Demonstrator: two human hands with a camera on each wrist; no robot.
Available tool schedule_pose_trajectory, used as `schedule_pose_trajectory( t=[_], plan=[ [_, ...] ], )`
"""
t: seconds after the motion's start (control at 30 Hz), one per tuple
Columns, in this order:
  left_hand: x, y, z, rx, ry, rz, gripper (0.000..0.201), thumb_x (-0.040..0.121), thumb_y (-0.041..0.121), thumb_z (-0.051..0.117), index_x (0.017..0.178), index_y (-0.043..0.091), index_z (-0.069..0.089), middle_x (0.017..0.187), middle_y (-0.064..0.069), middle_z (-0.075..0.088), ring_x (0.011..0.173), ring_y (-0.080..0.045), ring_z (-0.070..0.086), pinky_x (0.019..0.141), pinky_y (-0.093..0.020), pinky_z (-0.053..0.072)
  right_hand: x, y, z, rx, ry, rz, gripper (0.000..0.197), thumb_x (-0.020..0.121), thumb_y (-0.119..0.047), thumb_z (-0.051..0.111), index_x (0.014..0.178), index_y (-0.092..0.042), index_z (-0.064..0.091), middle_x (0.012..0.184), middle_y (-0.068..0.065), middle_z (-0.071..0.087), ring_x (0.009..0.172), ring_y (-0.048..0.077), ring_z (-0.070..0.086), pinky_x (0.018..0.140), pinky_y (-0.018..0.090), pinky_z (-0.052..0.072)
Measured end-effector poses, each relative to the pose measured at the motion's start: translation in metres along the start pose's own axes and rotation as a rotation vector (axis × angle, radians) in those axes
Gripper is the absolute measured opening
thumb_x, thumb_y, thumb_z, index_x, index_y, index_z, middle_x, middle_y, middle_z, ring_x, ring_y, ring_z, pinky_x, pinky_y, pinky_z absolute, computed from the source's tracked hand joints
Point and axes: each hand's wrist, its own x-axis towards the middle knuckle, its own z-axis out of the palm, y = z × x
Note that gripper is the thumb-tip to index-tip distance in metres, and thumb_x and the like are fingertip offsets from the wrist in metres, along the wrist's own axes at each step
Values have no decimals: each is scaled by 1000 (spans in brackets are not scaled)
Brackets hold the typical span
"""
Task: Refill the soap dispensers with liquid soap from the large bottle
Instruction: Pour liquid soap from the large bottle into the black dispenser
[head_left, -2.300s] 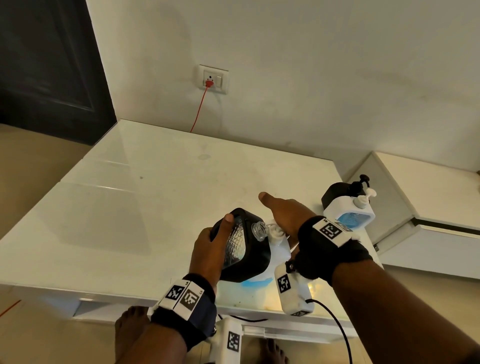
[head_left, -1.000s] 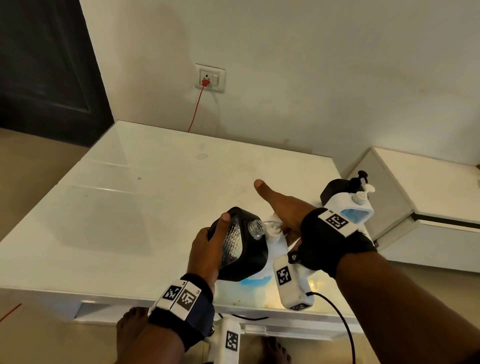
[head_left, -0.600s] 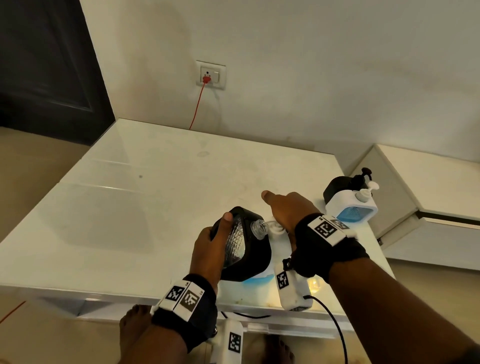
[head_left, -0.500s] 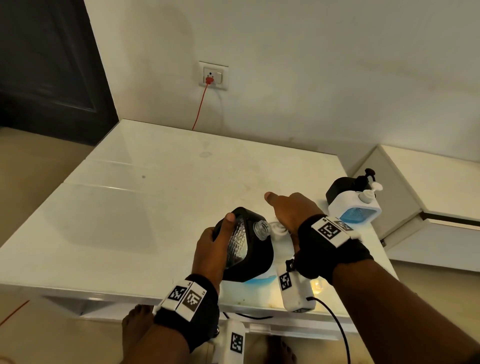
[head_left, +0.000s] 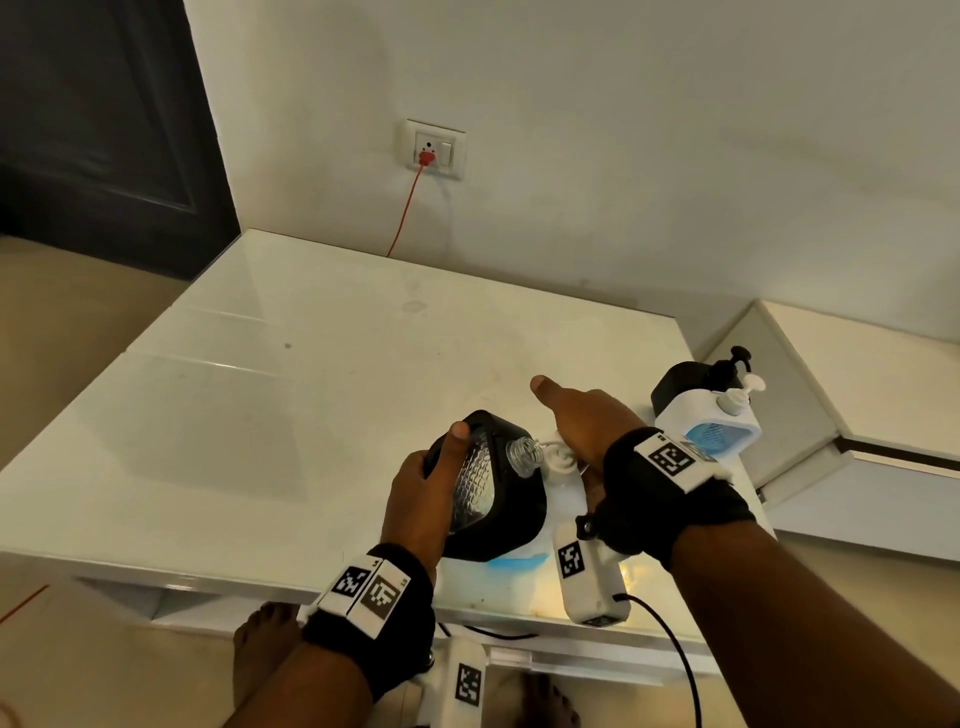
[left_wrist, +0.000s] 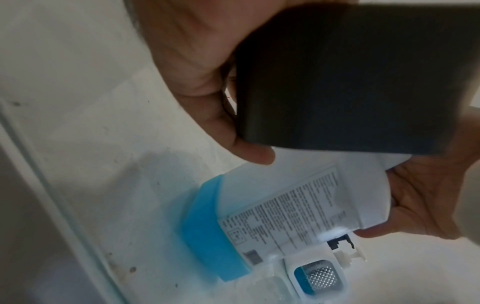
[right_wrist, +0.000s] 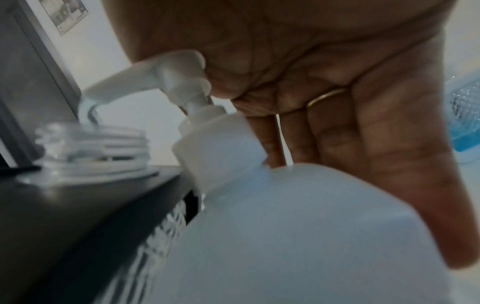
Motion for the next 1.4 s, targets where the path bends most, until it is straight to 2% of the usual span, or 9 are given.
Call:
schedule_pose_trajectory(
  t=[0.17, 0.37, 0.5, 0.63, 0.9, 1.0, 1.13, 1.3, 1.4],
  plan=[
    [2, -3, -2, 7, -6, 25, 108, 44, 103, 60, 110, 18, 72, 103, -4, 79, 100, -27, 75, 97, -53, 58, 5, 7, 5, -69, 77, 26, 64, 91, -68, 39, 100, -10, 65, 105, 10, 67, 100, 31, 61, 91, 40, 44],
    [3, -4, -1, 3, -2, 21, 105, 47, 100, 62, 112, 18, 71, 104, -4, 78, 101, -26, 74, 98, -53, 58, -11, -4, -5, 48, -57, -21, 77, 86, -82, 30, 68, -12, 56, 66, 5, 63, 71, 25, 60, 91, 42, 49],
    [3, -3, 0, -5, -1, 8, 99, 50, 94, 62, 110, 16, 70, 103, -5, 79, 99, -26, 75, 97, -53, 58, -17, -8, -11, 140, -146, -11, 80, 85, -84, 25, 58, -12, 46, 38, -2, 49, 55, 21, 46, 78, 39, 42],
    [3, -3, 0, 1, -3, 14, 97, 51, 95, 64, 107, 16, 71, 100, -5, 79, 98, -27, 75, 97, -54, 58, -16, -7, -6, 43, -28, -31, 75, 91, -76, 29, 64, -11, 54, 57, 3, 56, 65, 22, 51, 84, 38, 43],
    [3, -8, -2, -12, -12, 14, 114, 40, 103, 63, 114, 17, 72, 105, -5, 79, 101, -27, 75, 97, -53, 58, -11, 1, 2, -50, 62, 2, 64, 92, -72, 35, 80, -14, 61, 87, 6, 65, 80, 23, 60, 75, 35, 40],
    [3, -7, -2, -5, -30, 13, 115, 40, 104, 62, 115, 17, 72, 105, -5, 79, 101, -27, 75, 96, -53, 59, -14, -1, -1, -31, 31, -12, 71, 88, -78, 34, 75, -14, 59, 76, 5, 64, 77, 25, 61, 82, 37, 47],
    [1, -4, -1, -7, -33, 11, 98, 52, 95, 62, 111, 17, 73, 102, -5, 79, 100, -26, 75, 97, -53, 58, -21, -6, -9, 79, -80, -24, 82, 85, -84, 27, 62, -10, 53, 36, -4, 51, 59, 24, 53, 80, 37, 46],
    [2, -3, -2, -3, -36, 31, 90, 62, 94, 64, 106, 17, 75, 99, -5, 80, 99, -27, 75, 99, -55, 57, -18, -8, -6, 44, -4, -39, 76, 90, -78, 30, 54, -13, 50, 33, -5, 48, 61, 23, 50, 80, 38, 42],
    [4, -4, -4, -11, -44, 27, 106, 47, 101, 63, 111, 17, 74, 102, -5, 80, 100, -27, 75, 98, -54, 58, -15, -5, -2, 11, 35, -31, 71, 91, -75, 33, 58, -15, 50, 58, 2, 56, 65, 23, 52, 73, 36, 38]
  ],
)
